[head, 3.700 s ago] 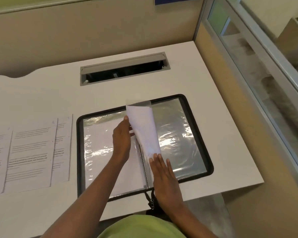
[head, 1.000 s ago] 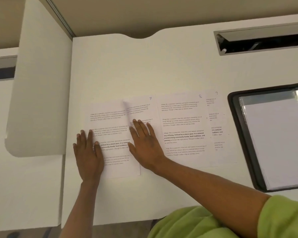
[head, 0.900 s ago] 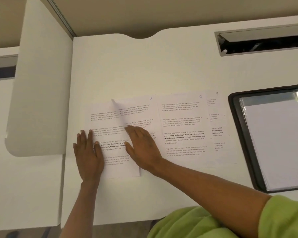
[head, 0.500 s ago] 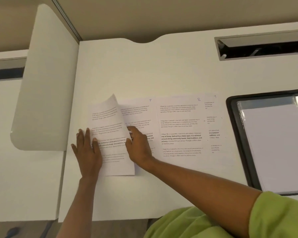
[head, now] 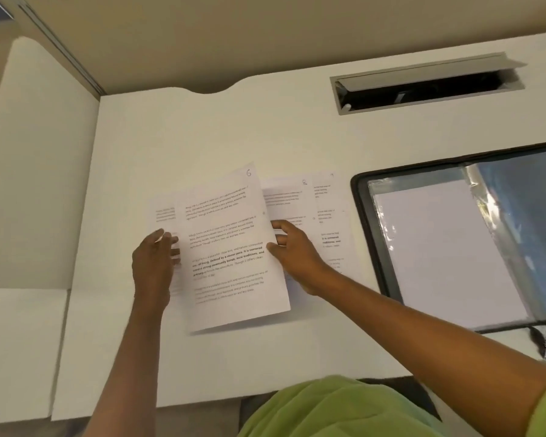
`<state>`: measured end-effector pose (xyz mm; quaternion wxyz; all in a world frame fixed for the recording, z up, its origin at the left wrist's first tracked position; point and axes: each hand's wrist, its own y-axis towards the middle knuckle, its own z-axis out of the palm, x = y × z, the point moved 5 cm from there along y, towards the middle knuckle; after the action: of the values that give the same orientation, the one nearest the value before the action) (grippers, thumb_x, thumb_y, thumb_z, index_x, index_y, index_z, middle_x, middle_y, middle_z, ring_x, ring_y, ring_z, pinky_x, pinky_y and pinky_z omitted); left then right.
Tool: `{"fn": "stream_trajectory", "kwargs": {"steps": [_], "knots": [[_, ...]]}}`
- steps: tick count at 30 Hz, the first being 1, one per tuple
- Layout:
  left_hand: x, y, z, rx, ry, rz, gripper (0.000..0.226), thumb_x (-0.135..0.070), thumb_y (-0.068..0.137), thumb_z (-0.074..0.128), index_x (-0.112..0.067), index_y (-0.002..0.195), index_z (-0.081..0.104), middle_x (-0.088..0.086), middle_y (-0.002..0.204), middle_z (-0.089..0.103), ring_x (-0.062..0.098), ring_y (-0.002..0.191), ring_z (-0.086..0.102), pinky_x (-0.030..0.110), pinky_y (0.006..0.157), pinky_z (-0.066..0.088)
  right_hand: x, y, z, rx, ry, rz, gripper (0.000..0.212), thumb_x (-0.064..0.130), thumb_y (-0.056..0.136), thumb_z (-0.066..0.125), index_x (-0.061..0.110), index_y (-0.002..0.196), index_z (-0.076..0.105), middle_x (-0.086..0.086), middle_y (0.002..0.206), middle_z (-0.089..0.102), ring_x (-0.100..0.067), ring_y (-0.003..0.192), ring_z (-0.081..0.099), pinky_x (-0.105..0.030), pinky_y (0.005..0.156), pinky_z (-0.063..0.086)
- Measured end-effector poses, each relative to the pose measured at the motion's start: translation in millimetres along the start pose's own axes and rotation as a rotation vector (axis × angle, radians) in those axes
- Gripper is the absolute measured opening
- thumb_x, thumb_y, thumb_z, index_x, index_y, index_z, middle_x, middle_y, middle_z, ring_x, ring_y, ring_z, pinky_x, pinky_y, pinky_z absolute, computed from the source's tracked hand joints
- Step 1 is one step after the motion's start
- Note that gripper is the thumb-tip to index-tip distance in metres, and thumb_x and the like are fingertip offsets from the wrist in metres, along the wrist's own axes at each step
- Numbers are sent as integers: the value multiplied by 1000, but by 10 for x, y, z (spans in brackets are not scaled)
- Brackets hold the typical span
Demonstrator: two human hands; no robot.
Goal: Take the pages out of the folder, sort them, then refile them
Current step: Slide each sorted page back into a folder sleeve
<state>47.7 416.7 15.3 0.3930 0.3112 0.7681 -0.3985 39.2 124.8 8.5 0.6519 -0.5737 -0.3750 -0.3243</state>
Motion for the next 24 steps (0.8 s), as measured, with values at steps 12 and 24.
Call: {"fn": "stream_trajectory", "kwargs": {"steps": [12, 24], "knots": [[-269, -1299, 2119, 304, -155, -167, 10, -4, 97, 69, -8, 103, 76, 10, 103, 80, 25, 87, 76, 40, 82, 60, -59, -494, -2593, 26, -27, 91, 30, 4, 102, 56, 17, 129, 59, -8, 113, 76, -26, 103, 74, -46, 91, 60], [-598, -2414, 4010, 478, -143, -180, 8, -7, 98, 70, -6, 104, 75, 12, 101, 80, 25, 89, 78, 34, 75, 62, -63, -771, -4656, -6, -83, 75, 35, 17, 95, 73, 17, 129, 67, 3, 118, 76, -19, 104, 74, -41, 88, 62]]}}
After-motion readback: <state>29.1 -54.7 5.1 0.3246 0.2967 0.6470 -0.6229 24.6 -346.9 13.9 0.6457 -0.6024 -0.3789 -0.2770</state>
